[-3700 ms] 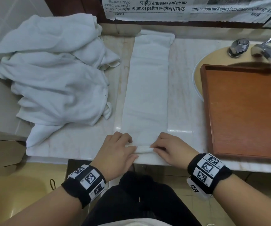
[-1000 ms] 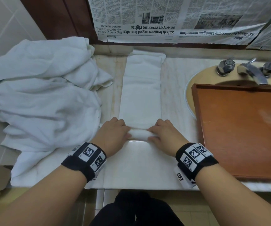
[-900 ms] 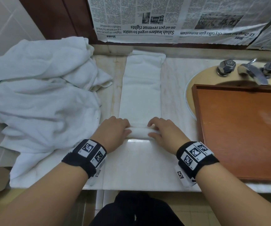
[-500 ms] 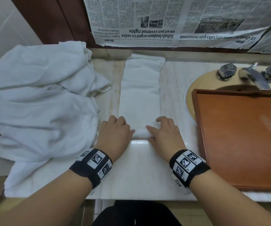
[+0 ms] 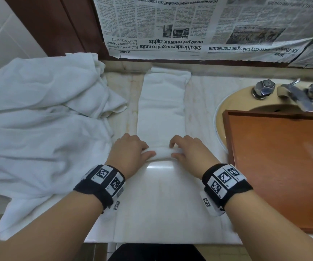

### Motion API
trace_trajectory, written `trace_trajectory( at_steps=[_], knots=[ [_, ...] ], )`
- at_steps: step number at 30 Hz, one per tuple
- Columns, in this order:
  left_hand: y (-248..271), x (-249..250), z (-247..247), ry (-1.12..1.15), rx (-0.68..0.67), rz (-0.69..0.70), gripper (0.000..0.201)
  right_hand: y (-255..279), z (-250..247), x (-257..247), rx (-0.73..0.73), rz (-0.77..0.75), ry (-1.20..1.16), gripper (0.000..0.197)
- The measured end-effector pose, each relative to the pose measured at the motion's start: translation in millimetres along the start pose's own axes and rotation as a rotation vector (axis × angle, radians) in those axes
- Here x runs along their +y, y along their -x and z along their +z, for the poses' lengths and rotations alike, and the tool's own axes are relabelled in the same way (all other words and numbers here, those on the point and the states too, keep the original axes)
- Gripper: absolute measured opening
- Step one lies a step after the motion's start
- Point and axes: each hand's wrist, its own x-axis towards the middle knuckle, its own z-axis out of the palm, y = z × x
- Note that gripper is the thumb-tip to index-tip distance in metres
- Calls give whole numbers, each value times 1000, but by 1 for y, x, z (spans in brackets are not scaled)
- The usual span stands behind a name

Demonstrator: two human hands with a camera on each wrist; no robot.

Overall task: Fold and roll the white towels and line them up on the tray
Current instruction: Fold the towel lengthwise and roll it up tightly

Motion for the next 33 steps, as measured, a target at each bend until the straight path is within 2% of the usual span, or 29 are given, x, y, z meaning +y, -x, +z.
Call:
trace_trajectory(
  at_steps=[4,7,10,13,16,20,22,24,25,27,29,31,33],
  knots=[
    [-5,8,-2,104,99,-101,33,4,16,-8,129,-1,58,27],
    [-6,14,0,-56,148,-91,31,2,27,-12,189,-8,142,30],
    [-2,21,4,-184,210,-25,29,-6,23,-17,126,-3,193,41],
    [6,23,14,-230,257,20,30,-15,17,-14,116,13,261,35],
    [13,19,17,-206,203,24,49,-16,3,-18,57,30,295,25],
    [17,6,14,-104,163,86,38,-7,-13,-12,-126,22,298,32],
    [25,0,15,-91,90,139,43,-3,-16,-5,-220,40,248,38],
    [34,-3,17,-37,-28,156,59,2,-13,1,-285,61,123,37],
    [35,-4,17,12,-93,129,62,6,-12,3,-275,65,36,34],
    [33,-4,13,143,-165,54,52,15,-8,5,-197,75,-132,28],
    [26,-4,9,304,-121,-38,40,24,-2,5,-80,62,-219,18],
    [21,-3,5,413,-46,-173,32,29,6,3,54,28,-168,8],
    [19,2,3,440,26,-253,29,32,14,2,96,19,-92,22]
  ],
)
